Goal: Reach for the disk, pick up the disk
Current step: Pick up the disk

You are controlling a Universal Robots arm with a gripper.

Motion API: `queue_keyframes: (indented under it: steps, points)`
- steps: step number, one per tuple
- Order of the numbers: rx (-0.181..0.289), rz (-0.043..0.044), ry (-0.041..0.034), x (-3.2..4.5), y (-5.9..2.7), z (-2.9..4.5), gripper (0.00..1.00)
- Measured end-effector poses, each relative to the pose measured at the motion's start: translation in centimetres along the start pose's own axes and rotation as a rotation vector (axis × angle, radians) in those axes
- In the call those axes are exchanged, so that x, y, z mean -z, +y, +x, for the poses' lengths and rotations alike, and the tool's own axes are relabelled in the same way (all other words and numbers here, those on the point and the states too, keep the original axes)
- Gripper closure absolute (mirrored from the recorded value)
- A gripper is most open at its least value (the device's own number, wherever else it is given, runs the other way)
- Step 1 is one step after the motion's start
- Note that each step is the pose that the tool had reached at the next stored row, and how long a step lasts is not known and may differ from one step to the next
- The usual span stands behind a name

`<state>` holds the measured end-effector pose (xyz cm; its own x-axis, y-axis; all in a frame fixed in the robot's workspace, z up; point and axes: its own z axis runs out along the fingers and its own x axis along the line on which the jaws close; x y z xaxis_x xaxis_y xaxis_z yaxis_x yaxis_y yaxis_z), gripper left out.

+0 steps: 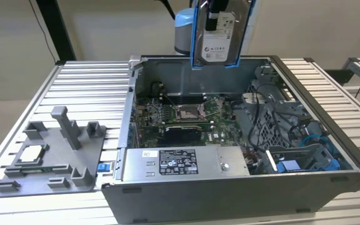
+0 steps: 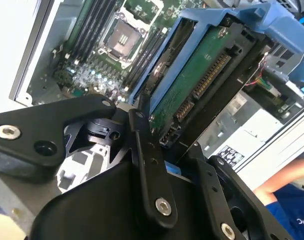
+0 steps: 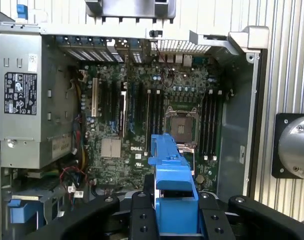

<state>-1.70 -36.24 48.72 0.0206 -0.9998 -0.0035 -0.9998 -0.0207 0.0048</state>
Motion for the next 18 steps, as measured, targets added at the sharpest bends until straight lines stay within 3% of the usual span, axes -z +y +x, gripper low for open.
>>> queue_keyframes:
  steps: [10, 18]
  points:
    - [0.0, 0.0, 0.0, 0.01, -2.34, 0.19, 1.0]
    - [0.0, 0.0, 0.0, 0.02, -3.45, 0.27, 1.0]
